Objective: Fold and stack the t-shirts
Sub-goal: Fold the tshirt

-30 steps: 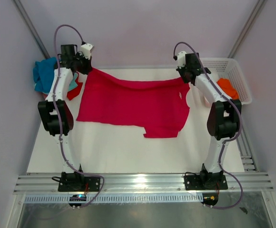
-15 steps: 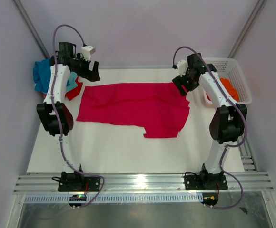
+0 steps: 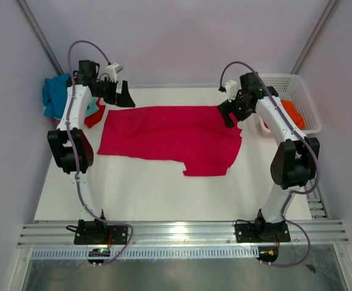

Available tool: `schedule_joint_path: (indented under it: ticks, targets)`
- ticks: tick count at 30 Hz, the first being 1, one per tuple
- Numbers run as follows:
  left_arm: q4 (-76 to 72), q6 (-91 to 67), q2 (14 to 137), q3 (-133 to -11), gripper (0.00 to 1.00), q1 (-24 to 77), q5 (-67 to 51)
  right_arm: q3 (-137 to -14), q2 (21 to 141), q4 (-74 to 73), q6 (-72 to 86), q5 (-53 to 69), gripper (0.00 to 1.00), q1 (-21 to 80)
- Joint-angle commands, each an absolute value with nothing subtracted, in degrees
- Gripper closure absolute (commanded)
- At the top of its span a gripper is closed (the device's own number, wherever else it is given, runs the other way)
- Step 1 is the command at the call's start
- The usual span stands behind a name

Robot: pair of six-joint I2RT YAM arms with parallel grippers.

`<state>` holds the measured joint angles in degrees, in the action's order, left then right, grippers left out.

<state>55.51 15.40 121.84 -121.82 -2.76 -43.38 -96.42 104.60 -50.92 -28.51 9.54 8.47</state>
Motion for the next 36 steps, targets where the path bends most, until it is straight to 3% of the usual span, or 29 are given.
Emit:
schedule_joint_path:
  ticks: [1, 8, 18, 36]
  targets:
    - [52.22, 11.87, 121.20, -116.30, 0.01, -3.08, -48.69, -94.49, 105.29, -45.45, -27.25, 13.62, 0.08, 8.35]
    - [48.43, 10.63, 122.96, -109.69, 0.01, -3.08, -46.85, -95.01, 109.68, -43.07, -26.54, 16.35, 0.08, 8.79]
    - [40.88, 7.22, 118.74, -100.55, 0.01, -3.16, -32.61, -89.40, 108.29, -41.31, -27.86, 14.33, 0.01, 8.70]
    - [29.79, 1.23, 119.09, -93.33, 0.01, -9.84, -37.27, -86.56, 109.68, -34.71, -27.34, 11.16, 0.00, 8.70]
